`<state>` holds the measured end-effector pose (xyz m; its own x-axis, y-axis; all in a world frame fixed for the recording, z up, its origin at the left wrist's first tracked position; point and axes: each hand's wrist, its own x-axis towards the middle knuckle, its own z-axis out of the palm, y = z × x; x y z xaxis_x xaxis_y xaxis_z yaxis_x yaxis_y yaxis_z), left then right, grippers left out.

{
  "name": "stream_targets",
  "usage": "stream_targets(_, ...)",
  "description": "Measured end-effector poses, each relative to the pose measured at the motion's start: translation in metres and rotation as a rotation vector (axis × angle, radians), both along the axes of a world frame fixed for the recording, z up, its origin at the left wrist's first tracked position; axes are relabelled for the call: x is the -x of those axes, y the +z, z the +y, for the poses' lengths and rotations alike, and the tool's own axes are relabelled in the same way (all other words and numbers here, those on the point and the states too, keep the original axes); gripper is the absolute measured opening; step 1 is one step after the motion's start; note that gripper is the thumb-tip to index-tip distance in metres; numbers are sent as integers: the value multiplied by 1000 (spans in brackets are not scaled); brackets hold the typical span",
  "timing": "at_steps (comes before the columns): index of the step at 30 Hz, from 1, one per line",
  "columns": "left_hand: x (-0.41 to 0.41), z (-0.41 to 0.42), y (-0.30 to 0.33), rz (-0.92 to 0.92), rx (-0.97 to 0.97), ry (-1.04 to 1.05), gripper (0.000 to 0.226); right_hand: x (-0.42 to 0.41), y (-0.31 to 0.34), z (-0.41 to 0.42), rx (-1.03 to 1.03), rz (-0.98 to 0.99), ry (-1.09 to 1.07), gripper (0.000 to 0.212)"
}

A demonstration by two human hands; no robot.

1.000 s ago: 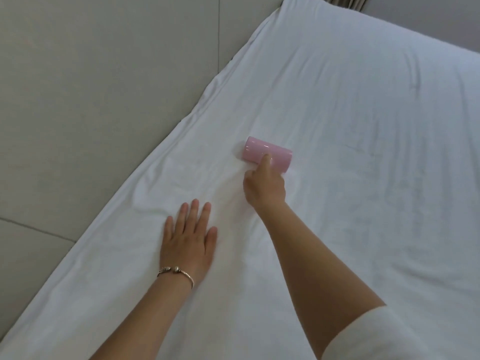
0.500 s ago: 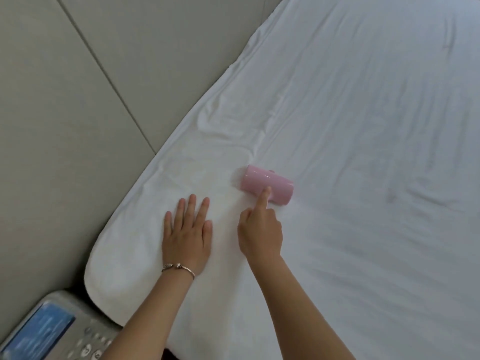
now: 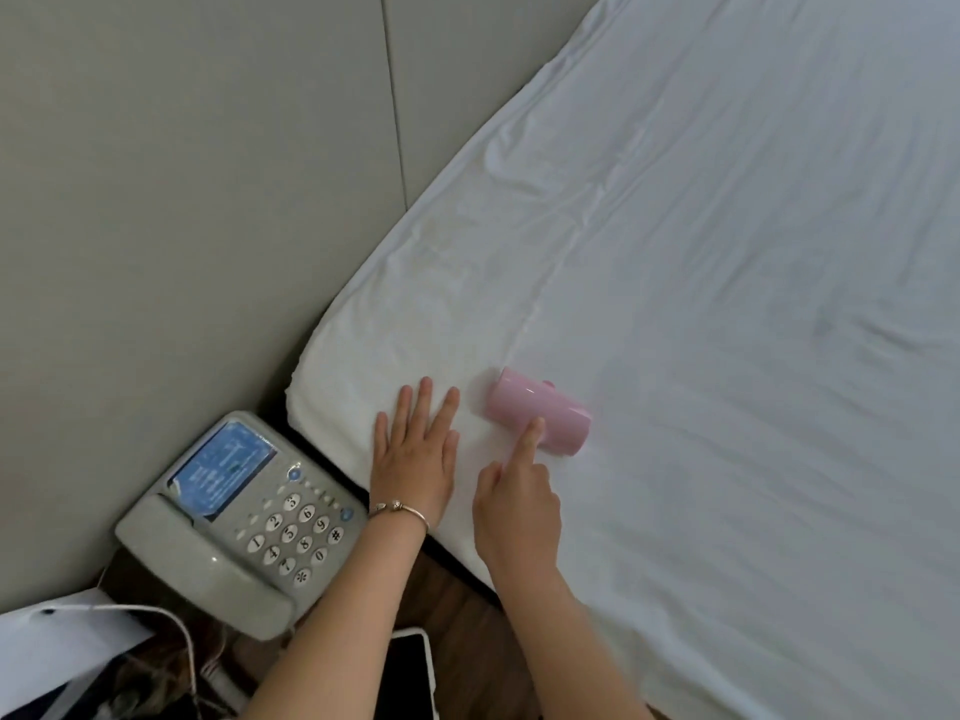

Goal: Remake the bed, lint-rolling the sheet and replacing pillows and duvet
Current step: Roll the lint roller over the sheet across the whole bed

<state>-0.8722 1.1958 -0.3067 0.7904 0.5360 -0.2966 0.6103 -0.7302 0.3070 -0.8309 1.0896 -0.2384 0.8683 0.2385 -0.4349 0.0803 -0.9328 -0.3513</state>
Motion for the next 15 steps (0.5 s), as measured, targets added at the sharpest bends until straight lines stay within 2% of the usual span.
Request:
stream_targets(3, 19, -2, 2, 30, 58, -30, 52, 35, 5, -9, -15, 22, 26, 70)
stream_targets(8, 53, -15, 13, 121, 122, -102, 58, 87, 12, -32, -36, 106, 150, 69)
stream_targets(12, 57, -22, 30, 138, 172, -54, 51, 72, 34, -41, -147, 208, 139, 57)
stream_targets(15, 52, -41, 51, 101, 267, 20, 54, 52, 52, -52, -196, 274, 127, 48)
